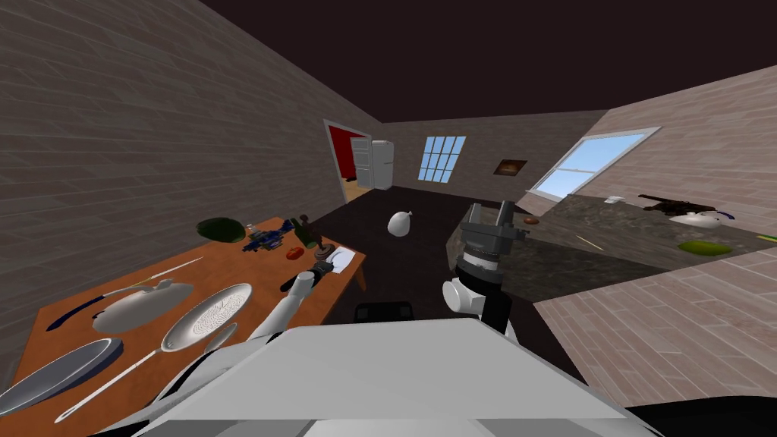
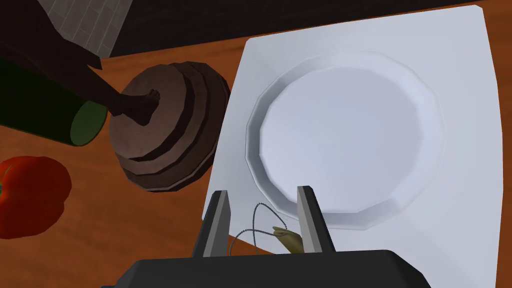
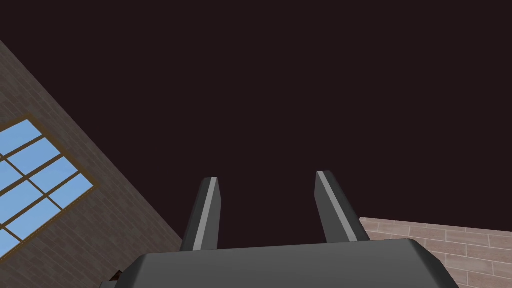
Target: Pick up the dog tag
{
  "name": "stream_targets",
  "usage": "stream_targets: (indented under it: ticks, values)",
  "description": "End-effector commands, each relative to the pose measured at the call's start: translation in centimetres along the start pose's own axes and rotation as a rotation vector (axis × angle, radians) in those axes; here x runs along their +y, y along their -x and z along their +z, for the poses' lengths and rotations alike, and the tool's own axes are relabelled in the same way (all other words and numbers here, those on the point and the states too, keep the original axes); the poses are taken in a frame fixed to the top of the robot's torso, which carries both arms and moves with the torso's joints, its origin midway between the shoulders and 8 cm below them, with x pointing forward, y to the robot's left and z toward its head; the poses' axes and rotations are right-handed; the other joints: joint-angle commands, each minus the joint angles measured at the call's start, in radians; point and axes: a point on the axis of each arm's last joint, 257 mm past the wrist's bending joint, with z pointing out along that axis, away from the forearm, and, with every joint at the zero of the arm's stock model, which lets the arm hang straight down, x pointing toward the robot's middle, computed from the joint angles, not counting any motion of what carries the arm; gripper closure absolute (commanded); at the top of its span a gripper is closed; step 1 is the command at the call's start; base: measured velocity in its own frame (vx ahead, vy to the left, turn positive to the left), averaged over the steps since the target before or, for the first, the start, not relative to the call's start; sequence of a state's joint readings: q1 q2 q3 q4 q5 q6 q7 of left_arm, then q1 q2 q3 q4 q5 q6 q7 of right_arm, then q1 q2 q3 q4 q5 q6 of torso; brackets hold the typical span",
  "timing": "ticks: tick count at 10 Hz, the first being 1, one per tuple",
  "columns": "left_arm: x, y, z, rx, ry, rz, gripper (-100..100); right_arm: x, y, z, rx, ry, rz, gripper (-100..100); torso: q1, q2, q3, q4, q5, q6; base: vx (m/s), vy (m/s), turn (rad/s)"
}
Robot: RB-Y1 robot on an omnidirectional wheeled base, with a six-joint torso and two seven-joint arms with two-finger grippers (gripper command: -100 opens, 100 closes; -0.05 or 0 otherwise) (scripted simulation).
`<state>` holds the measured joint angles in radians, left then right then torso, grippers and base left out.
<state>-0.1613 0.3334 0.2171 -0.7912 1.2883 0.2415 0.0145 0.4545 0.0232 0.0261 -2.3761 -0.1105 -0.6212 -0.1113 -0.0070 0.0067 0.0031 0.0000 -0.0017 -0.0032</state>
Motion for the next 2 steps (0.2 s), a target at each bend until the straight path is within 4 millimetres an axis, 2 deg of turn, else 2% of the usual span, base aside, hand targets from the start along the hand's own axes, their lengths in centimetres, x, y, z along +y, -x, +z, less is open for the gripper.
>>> stream_targets:
  ticks: [1, 2]
  values:
    - [0.0, 0.0, 0.0, 0.0, 0.0, 0.0, 100, 0.0, 0.0, 0.0, 0.0, 0.0, 0.0, 0, 0.0, 0.0, 0.0, 0.0, 0.0, 0.0, -0.043, -0.044, 0.017]
    - [-0.01, 0.08, -0.02, -0.001, 0.002, -0.001, 0, 0.0, 0.0, 0.0, 0.0, 0.0, 0.0, 0, 0.003, -0.002, -0.001, 0.0, 0.001, 0.001, -0.008, -0.009, -0.001]
